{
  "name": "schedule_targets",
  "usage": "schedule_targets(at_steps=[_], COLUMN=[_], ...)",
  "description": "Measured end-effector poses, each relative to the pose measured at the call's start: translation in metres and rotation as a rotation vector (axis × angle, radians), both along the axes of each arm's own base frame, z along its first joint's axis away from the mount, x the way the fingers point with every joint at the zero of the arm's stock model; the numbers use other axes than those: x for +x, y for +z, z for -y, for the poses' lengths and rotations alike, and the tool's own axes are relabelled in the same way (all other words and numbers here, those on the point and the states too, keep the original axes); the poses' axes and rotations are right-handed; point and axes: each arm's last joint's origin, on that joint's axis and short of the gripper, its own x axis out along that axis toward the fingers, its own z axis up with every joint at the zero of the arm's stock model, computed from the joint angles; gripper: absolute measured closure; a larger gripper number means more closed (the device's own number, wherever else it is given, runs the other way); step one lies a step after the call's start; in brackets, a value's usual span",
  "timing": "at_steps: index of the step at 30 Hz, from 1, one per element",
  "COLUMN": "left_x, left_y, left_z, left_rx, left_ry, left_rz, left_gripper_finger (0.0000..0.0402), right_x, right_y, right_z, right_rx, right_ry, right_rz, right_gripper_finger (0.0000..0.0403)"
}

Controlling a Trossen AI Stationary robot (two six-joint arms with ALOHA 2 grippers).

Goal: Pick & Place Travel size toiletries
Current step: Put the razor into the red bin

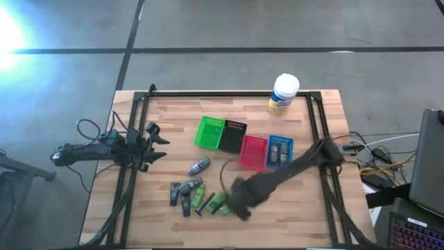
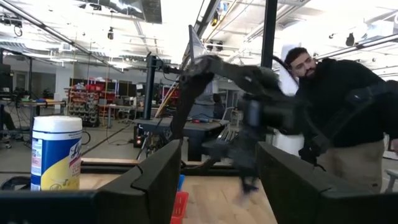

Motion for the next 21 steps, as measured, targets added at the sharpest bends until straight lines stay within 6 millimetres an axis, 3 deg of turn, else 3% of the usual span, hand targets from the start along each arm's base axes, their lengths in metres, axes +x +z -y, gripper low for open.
schedule_targets(at_steps=[5, 10, 14, 21], left_x=[0.0, 0.0, 0.0, 0.0], left_y=[0.0, 0.0, 0.0, 0.0], left_z=[0.0, 0.0, 0.0, 0.0], left_rx=[0.0, 0.0, 0.0, 0.0], left_ry=[0.0, 0.0, 0.0, 0.0], left_rz=[-0.004, -0.003, -0.003, -0.003], left_gripper_finger=[0.0188, 0.0188, 0.0188, 0.0188], right_x=[-0.017, -0.031, -0.044, -0.048], right_y=[0.001, 0.0, -0.013, -0.032], right_z=[0.072, 0.124, 0.147, 0.153], right_rx=[-0.028, 0.039, 0.02, 0.026], right_ry=[-0.506, -0.717, -0.809, -0.841], right_rz=[0.095, 0.287, 0.261, 0.192], right_gripper_finger=[0.0367, 0.0366, 0.0366, 0.0362])
